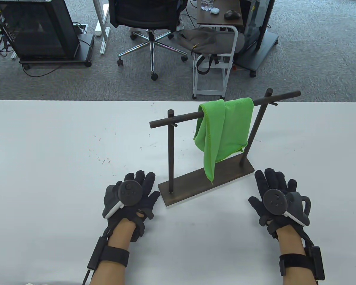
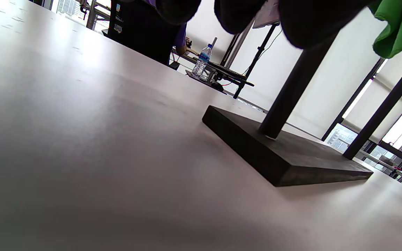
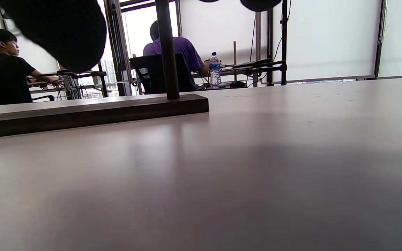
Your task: Hang square towel on desktop hanging rack
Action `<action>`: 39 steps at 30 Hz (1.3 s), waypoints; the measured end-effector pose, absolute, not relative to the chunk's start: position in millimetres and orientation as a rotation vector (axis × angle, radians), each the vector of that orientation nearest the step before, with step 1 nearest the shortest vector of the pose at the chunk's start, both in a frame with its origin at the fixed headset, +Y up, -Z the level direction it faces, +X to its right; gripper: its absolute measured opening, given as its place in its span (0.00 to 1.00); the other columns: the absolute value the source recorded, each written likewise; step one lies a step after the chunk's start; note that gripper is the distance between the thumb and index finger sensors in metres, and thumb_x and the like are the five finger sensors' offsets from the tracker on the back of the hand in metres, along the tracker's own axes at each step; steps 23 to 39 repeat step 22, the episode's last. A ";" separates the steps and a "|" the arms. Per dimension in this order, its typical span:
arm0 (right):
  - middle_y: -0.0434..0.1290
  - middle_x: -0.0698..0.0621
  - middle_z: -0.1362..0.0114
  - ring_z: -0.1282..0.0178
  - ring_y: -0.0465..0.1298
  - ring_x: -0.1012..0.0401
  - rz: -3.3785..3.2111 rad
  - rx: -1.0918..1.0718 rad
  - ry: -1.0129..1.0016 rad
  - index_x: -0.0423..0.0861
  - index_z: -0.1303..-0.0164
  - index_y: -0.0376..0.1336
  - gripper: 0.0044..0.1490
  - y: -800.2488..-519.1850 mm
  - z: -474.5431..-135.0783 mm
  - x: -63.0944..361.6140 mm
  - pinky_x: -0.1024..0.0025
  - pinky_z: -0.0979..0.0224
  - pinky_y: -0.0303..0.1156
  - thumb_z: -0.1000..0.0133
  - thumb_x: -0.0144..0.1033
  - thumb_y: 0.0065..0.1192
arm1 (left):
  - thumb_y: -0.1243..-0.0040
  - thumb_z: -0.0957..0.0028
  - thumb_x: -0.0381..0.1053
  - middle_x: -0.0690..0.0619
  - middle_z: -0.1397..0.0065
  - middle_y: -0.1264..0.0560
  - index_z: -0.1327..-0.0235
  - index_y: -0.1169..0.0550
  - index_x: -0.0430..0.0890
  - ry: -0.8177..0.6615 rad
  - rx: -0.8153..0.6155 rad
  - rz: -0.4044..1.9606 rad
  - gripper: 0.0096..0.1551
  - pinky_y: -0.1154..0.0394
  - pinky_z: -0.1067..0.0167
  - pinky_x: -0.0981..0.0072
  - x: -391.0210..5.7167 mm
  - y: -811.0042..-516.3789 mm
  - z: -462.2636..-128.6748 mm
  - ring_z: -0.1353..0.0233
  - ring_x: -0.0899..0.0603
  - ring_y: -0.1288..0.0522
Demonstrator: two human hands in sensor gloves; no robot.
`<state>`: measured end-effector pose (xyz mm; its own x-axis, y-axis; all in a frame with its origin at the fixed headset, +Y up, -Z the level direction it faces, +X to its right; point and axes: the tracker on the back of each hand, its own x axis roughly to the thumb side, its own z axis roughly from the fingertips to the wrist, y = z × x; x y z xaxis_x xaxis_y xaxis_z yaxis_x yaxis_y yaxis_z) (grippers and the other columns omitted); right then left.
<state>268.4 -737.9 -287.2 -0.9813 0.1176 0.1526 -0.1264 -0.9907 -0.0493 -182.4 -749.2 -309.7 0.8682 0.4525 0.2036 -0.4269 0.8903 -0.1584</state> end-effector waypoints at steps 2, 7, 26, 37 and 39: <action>0.37 0.42 0.14 0.18 0.46 0.36 2.999 0.225 -0.101 0.58 0.24 0.33 0.55 -736.3 -286.5 269.2 0.25 0.29 0.39 0.44 0.61 0.64 | 0.42 0.45 0.63 0.40 0.17 0.48 0.18 0.38 0.50 -0.241 -0.101 0.479 0.42 0.62 0.37 0.23 -182.4 -747.5 -308.6 0.19 0.21 0.55; 0.37 0.42 0.14 0.18 0.46 0.36 2.998 0.222 -0.072 0.58 0.24 0.33 0.55 -738.7 -287.2 268.9 0.25 0.29 0.40 0.44 0.61 0.64 | 0.42 0.45 0.63 0.40 0.17 0.47 0.18 0.38 0.50 -0.237 -0.124 0.478 0.42 0.62 0.37 0.23 -181.4 -749.5 -307.8 0.19 0.21 0.55; 0.37 0.42 0.14 0.18 0.46 0.36 2.967 0.206 -0.067 0.58 0.24 0.33 0.55 -739.6 -287.4 269.9 0.25 0.29 0.40 0.44 0.61 0.64 | 0.42 0.45 0.63 0.40 0.17 0.47 0.19 0.38 0.50 -0.238 -0.147 0.467 0.42 0.61 0.37 0.23 -179.3 -750.6 -309.1 0.19 0.21 0.55; 0.37 0.42 0.14 0.18 0.46 0.36 2.967 0.206 -0.067 0.58 0.24 0.33 0.55 -739.6 -287.4 269.9 0.25 0.29 0.40 0.44 0.61 0.64 | 0.42 0.45 0.63 0.40 0.17 0.47 0.19 0.38 0.50 -0.238 -0.147 0.467 0.42 0.61 0.37 0.23 -179.3 -750.6 -309.1 0.19 0.21 0.55; 0.37 0.42 0.14 0.18 0.46 0.36 2.967 0.206 -0.067 0.58 0.24 0.33 0.55 -739.6 -287.4 269.9 0.25 0.29 0.40 0.44 0.61 0.64 | 0.42 0.45 0.63 0.40 0.17 0.47 0.19 0.38 0.50 -0.238 -0.147 0.467 0.42 0.61 0.37 0.23 -179.3 -750.6 -309.1 0.19 0.21 0.55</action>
